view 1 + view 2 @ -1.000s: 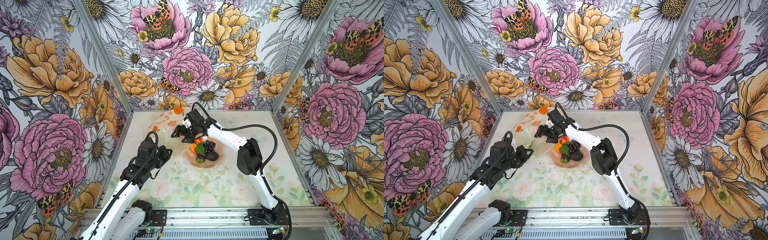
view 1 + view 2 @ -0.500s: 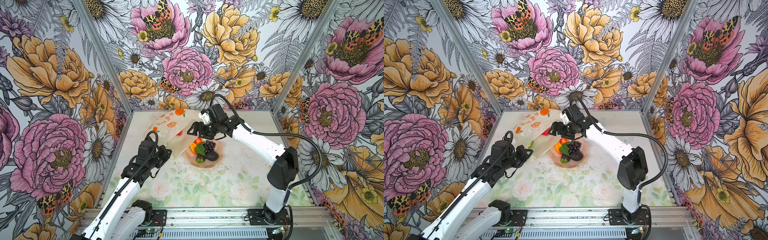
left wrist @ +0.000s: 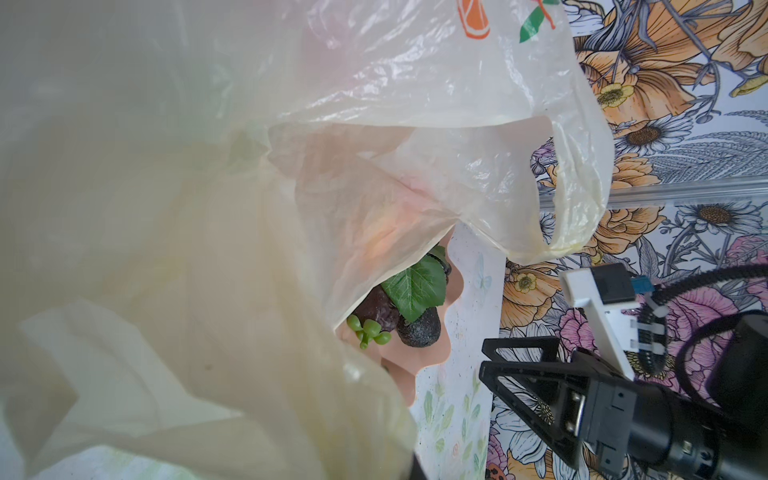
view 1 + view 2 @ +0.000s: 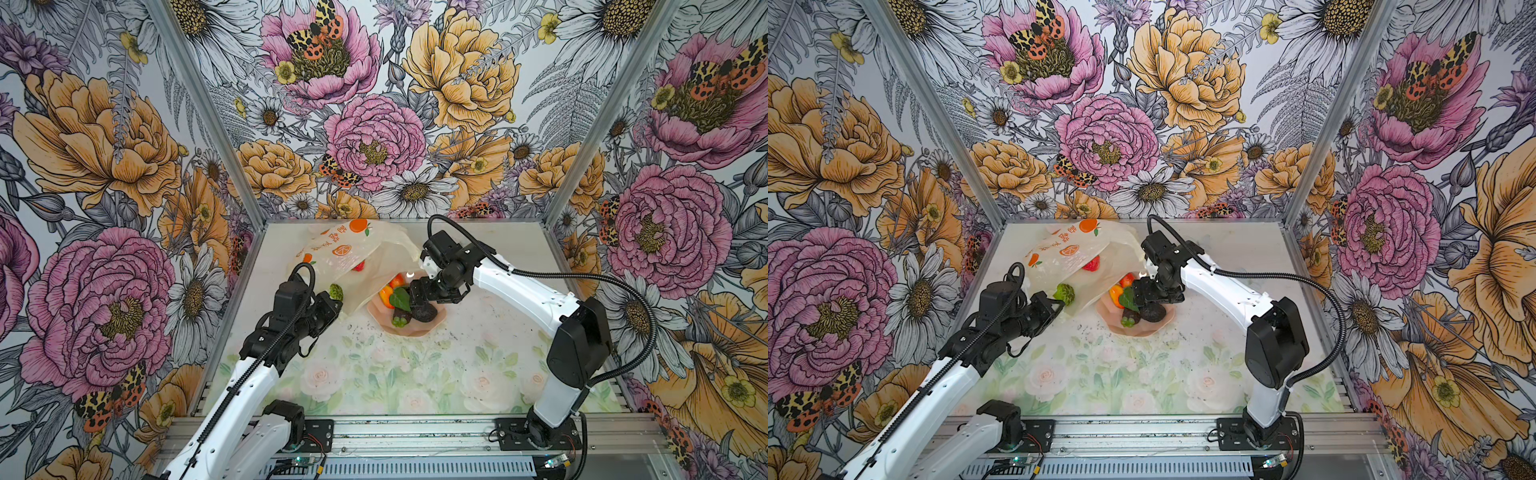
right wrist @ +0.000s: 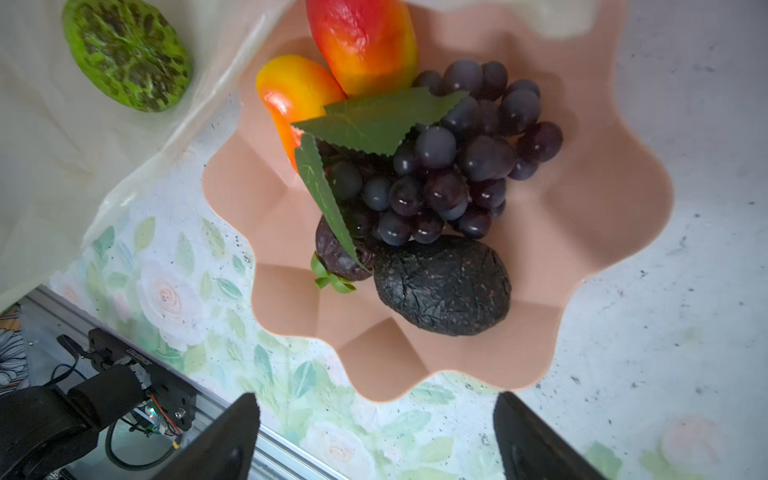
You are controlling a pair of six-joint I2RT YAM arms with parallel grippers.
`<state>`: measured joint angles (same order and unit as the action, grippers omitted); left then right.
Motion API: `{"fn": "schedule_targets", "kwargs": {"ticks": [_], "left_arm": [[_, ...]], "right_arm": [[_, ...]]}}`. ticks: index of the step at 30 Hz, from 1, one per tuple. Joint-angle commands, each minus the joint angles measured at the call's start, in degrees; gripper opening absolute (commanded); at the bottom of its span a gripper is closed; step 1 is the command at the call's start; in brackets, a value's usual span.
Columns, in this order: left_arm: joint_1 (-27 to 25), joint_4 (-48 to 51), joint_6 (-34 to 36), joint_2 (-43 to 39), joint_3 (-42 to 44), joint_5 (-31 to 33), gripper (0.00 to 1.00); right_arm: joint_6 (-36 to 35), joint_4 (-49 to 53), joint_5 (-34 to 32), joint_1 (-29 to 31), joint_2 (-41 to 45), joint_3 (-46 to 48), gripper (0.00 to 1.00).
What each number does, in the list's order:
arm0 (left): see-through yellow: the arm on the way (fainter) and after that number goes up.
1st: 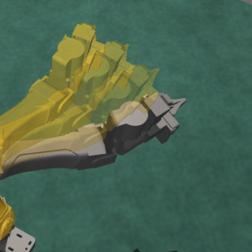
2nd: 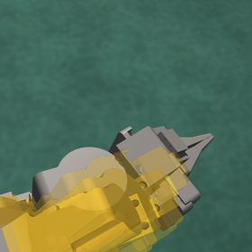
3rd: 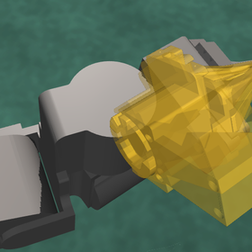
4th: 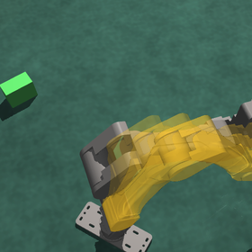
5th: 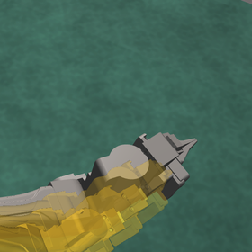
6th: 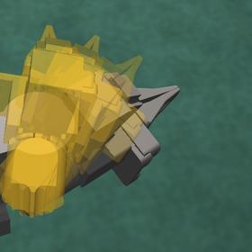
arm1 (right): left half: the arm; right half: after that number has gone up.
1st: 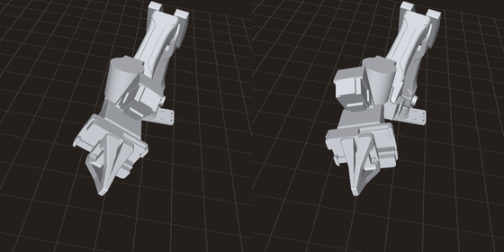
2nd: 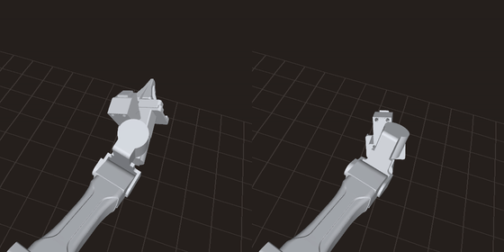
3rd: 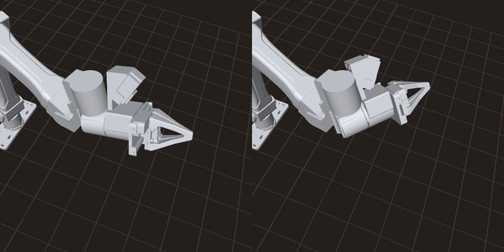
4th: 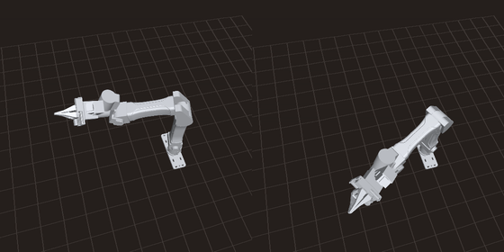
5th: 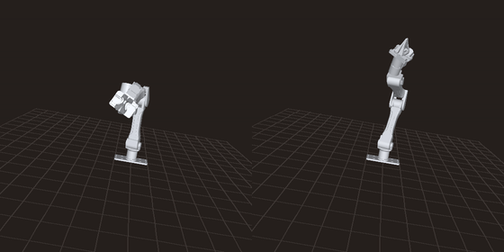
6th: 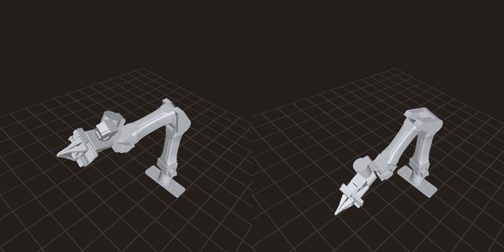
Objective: Place the fruits into the plastic bag
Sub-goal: 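Move the open right gripper back over the dark avocado on the plate, then lower the right gripper onto the dark avocado and close on it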
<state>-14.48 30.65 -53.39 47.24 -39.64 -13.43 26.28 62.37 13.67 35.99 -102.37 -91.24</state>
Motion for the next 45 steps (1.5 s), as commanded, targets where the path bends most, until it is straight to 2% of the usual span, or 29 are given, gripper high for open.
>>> {"fn": "schedule_targets", "kwargs": {"ticks": [1,13,23,31,34,40,45], "left_arm": [[0.6,-0.2,1.3,-1.0,0.8,-1.0,0.0],[2.6,-1.1,1.2,-1.1,1.6,-3.8,0.0],[4.0,-1.1,-0.7,-3.2,2.8,-4.5,0.0],[4.1,-1.0,-1.0,-3.0,2.3,-4.6,0.0],[3.9,-1.0,-1.1,-3.2,2.4,-4.5,0.0],[3.9,-1.0,-1.7,-3.4,2.5,-3.9,0.0],[3.8,-1.0,-1.9,-3.2,2.3,-3.4,0.0]], "right_arm": [[-3.5,2.0,-1.7,0.4,-2.8,-2.3,0.88],[-13.4,2.7,-5.2,0.5,-10.7,-4.8,0.83],[-16.9,2.8,-4.3,0.6,-14.3,-5.5,0.81],[-17.6,2.6,-4.9,0.7,-14.2,-5.2,0.68],[-18.7,2.5,-6.0,1.1,-14.6,-5.3,0.78],[-19.2,1.5,-7.4,1.2,-15.8,-5.5,0.79],[-19.3,0.2,-4.1,2.0,-15.8,-6.0,0.81]]}}
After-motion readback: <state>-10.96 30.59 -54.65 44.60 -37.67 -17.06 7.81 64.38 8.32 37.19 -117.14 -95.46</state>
